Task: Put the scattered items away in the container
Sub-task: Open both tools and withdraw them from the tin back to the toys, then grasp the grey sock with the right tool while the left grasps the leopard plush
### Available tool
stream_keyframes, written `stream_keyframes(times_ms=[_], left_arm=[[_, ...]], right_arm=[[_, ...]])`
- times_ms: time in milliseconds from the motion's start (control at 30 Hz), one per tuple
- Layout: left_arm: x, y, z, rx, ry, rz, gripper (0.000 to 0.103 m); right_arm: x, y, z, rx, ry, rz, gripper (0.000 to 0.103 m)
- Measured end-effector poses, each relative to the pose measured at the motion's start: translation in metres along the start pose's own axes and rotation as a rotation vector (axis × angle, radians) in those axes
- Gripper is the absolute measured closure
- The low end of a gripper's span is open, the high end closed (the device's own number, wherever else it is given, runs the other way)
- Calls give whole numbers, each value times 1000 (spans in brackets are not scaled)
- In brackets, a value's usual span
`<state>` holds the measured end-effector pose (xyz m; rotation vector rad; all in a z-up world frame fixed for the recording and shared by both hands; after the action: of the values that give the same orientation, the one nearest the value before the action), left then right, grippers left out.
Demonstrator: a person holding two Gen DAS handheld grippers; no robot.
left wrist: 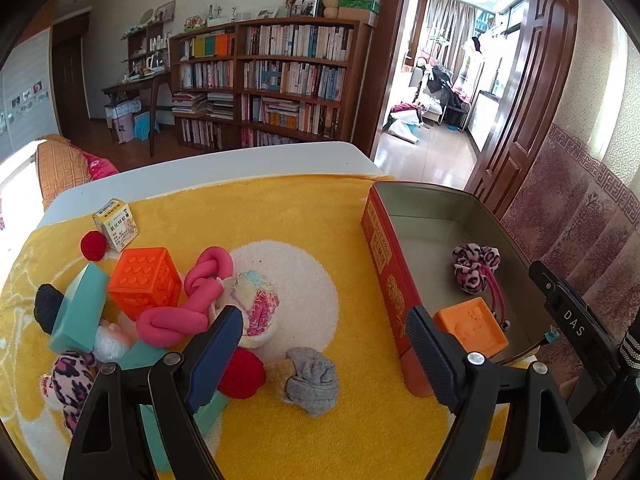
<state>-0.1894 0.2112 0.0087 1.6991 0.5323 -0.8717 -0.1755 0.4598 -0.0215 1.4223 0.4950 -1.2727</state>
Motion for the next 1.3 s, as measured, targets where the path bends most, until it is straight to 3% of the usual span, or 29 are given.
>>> stream_keyframes(times_ms=[167,300,533,700,1033,1300], left_arm=[[6,11,41,-66,45,-8,18],[13,18,81,-115,115,-2,18],[25,39,143,-187,194,-20,18],[43,47,183,-238,245,-4,18],[78,51,220,-232,301,41,18],[86,53,210,-133,288,39,18]], right_arm=[[2,5,8,-12,19,-20,46],[3,8,15,-11,46,-43,34],[2,10,24,1,88,-53,33],[0,27,41,-88,49,-31,33],[30,70,131,-365,159,34,24],[75,63,163,-414,189,142,24]])
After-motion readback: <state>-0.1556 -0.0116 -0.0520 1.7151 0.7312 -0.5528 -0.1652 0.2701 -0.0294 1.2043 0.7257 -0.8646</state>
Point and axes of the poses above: each gripper's, at about its wrist camera, not at the fingertips, and y roughly against the way its jaws point, z to its left, x to its underside, the point moved 4 cm from there along -y, roughly the way its jaws point, and after that the axes turned 7 degrees about -z, right-handed, at the moved point
